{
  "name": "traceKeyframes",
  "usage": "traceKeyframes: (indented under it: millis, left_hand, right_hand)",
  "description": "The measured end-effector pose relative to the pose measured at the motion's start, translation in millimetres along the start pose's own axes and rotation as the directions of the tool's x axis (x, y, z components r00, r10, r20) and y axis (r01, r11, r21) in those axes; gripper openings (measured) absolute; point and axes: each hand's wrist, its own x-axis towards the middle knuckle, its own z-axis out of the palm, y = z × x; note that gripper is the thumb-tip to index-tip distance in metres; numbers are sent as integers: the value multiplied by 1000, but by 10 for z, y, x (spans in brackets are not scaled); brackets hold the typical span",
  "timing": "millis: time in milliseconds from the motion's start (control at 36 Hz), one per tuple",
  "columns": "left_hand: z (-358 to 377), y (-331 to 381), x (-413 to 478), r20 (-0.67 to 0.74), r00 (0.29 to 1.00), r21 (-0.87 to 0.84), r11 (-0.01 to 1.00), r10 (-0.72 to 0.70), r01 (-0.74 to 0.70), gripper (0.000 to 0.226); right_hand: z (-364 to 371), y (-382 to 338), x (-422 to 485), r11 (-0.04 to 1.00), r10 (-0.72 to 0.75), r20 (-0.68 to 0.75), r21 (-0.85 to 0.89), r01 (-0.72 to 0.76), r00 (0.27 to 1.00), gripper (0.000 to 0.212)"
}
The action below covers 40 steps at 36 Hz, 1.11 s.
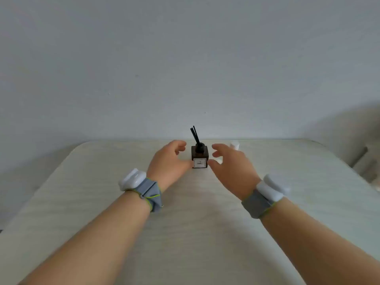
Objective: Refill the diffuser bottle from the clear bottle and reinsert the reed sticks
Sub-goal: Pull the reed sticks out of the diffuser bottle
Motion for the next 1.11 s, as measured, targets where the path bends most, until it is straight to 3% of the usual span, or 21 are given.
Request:
traceKeyframes:
  millis: [250,361,694,1111]
  left_hand:
    - [113,37,110,48,999,105,994,-1,-4,74]
    - [160,55,144,72,997,120,992,20,-29,68]
    - [165,9,161,36,999,38,999,36,-38,51]
    - [172,119,-161,52,997,-84,995,59,-54,53]
  right_hand:
    - [85,10,166,998,62,85,5,-63,994,50]
    - [117,28,190,995,70,97,65,-76,993,49]
    - [126,14,187,988,49,47,144,-56,998,40]
    - [-82,101,-155,974,39,20,222,-43,999,35]
